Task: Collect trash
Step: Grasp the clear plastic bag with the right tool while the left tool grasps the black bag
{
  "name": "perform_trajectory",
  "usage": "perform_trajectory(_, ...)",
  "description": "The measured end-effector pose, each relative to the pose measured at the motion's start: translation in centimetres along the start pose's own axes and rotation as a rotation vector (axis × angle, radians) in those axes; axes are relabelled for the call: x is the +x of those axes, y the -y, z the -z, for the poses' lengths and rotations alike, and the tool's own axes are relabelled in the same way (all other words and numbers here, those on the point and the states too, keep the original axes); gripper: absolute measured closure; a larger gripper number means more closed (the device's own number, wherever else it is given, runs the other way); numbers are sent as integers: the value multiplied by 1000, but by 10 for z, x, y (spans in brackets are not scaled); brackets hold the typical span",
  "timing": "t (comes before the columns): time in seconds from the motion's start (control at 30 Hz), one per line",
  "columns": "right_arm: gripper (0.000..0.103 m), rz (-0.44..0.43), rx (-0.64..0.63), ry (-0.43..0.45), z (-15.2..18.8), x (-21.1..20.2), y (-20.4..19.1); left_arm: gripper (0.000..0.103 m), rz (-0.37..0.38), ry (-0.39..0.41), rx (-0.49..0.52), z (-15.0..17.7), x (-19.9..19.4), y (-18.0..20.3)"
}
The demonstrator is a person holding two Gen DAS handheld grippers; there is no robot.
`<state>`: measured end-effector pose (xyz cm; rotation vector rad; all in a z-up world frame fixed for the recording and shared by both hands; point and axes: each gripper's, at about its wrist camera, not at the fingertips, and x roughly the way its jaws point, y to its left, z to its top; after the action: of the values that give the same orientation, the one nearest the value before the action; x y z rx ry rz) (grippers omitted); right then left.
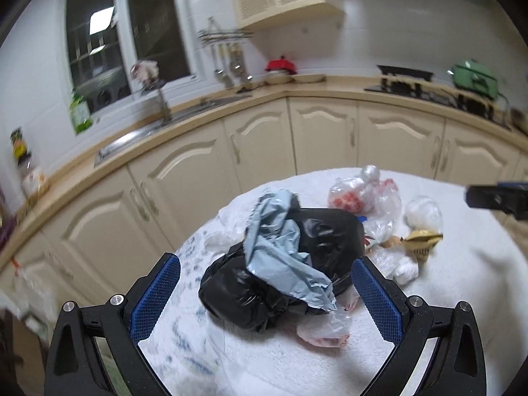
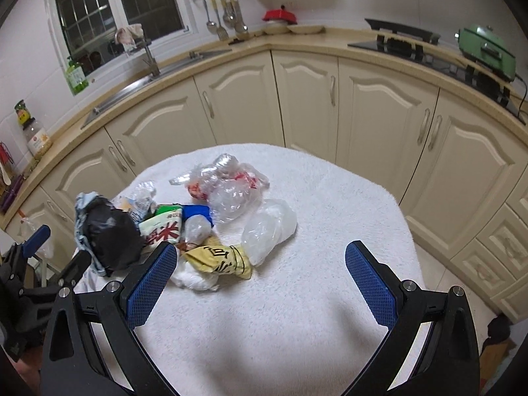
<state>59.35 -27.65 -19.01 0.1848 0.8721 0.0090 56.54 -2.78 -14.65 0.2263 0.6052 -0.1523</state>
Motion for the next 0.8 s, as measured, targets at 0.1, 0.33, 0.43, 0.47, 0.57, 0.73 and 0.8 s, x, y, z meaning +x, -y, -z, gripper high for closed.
perform_trajectory(0.1, 0, -5, 0, -19, -2, 15, 0, 1, 7, 1, 42, -5, 21, 11)
perform_trajectory(0.33, 0, -2, 22, -76, -11, 60, 3, 0, 27, -22, 82, -4, 71, 37)
perform_trajectory(0.43, 0, 12, 35, -124, -13, 82, 9, 1, 17, -57, 113, -7, 98, 45)
perform_trajectory(0.47, 5, 9, 41, -143, -12, 92, 12, 3, 29, -76, 111, -9, 110, 46)
perform_trajectory(0.57, 43, -5, 45, -177, -9, 107, 17, 15, 80, -90, 38, -14, 128, 40)
perform_trajectory(0.73, 60, -26, 33, -165, -4, 105, 23, 26, 142, -83, -81, -19, 139, 17)
perform_trajectory(0.8, 61, -34, 34, -160, -1, 100, 25, 28, 153, -76, -128, -20, 145, 7)
